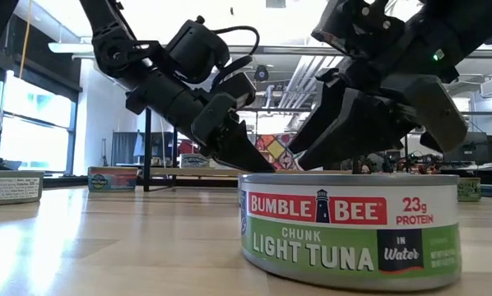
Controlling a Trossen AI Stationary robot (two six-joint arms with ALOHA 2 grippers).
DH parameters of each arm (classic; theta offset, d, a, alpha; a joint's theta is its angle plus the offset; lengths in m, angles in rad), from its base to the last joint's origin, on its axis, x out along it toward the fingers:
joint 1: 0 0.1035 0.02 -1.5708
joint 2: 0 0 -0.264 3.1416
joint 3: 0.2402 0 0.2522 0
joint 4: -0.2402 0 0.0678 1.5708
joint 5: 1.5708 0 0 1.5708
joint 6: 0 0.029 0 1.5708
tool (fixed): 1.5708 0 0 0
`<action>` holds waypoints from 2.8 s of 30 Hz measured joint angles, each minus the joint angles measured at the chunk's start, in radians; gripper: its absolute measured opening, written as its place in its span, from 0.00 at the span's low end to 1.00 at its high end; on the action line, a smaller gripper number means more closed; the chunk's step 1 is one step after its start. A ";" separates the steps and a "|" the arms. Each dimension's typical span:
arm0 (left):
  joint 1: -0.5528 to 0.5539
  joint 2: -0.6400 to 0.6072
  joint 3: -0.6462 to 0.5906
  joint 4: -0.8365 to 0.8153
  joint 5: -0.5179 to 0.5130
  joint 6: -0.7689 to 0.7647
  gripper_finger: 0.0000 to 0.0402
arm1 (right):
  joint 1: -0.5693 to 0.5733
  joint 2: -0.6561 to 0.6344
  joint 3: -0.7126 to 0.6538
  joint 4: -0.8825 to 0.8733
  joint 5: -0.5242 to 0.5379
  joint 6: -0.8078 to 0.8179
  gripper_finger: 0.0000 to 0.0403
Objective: Stack canned seafood by type on shelf
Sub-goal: Put the center green tuna can on the shelf
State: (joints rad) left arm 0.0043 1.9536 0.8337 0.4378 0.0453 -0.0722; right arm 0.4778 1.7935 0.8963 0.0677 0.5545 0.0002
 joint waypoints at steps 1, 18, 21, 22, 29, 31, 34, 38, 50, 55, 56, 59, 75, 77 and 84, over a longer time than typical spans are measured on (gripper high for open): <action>0.003 0.004 0.000 0.004 0.006 0.005 0.00 | 0.000 0.000 0.000 0.000 0.004 0.001 0.49; 0.011 0.015 0.000 0.022 0.010 0.033 0.00 | -0.009 0.000 0.000 -0.014 0.045 -0.069 0.49; 0.011 0.015 0.000 0.022 0.009 0.039 0.00 | -0.026 0.000 0.000 -0.013 0.039 -0.058 0.49; 0.011 0.015 0.000 0.022 0.010 0.040 0.00 | -0.032 0.000 0.000 -0.011 0.052 -0.046 0.49; 0.011 0.015 0.000 0.023 0.009 0.040 0.00 | -0.047 0.007 0.000 -0.007 0.006 -0.190 0.49; 0.011 0.015 0.000 0.023 0.009 0.040 0.00 | -0.047 0.024 0.000 -0.006 -0.010 -0.209 0.49; 0.011 0.015 0.000 0.024 0.010 0.043 0.00 | -0.047 0.065 0.000 0.013 -0.013 -0.209 0.50; 0.011 0.015 0.000 0.024 0.010 0.044 0.00 | -0.052 0.102 0.000 0.054 0.007 -0.199 0.54; 0.032 0.015 0.000 0.022 0.042 0.033 0.00 | -0.047 0.120 0.019 0.037 0.124 -0.248 0.64; 0.042 0.015 0.000 0.018 0.051 0.031 0.00 | -0.023 0.118 0.053 0.001 0.131 -0.305 0.64; 0.042 0.015 0.000 0.018 0.051 0.031 0.00 | -0.019 0.118 0.058 0.000 0.132 -0.320 0.64; 0.042 0.015 0.000 0.018 0.051 0.031 0.00 | -0.016 0.117 0.061 -0.009 0.144 -0.340 0.64; 0.042 0.016 0.000 0.014 0.056 0.031 0.00 | -0.056 0.117 0.060 -0.023 0.223 -0.316 0.54; 0.040 0.019 -0.003 -0.009 0.068 0.030 0.00 | -0.061 0.115 0.061 -0.013 0.242 -0.314 0.47; 0.037 0.018 -0.004 -0.007 0.072 0.024 0.00 | -0.061 0.114 0.061 0.009 0.224 -0.261 0.31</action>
State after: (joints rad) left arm 0.0416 1.9717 0.8295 0.4304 0.1174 -0.0479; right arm 0.4170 1.9076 0.9570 0.0770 0.7785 -0.2603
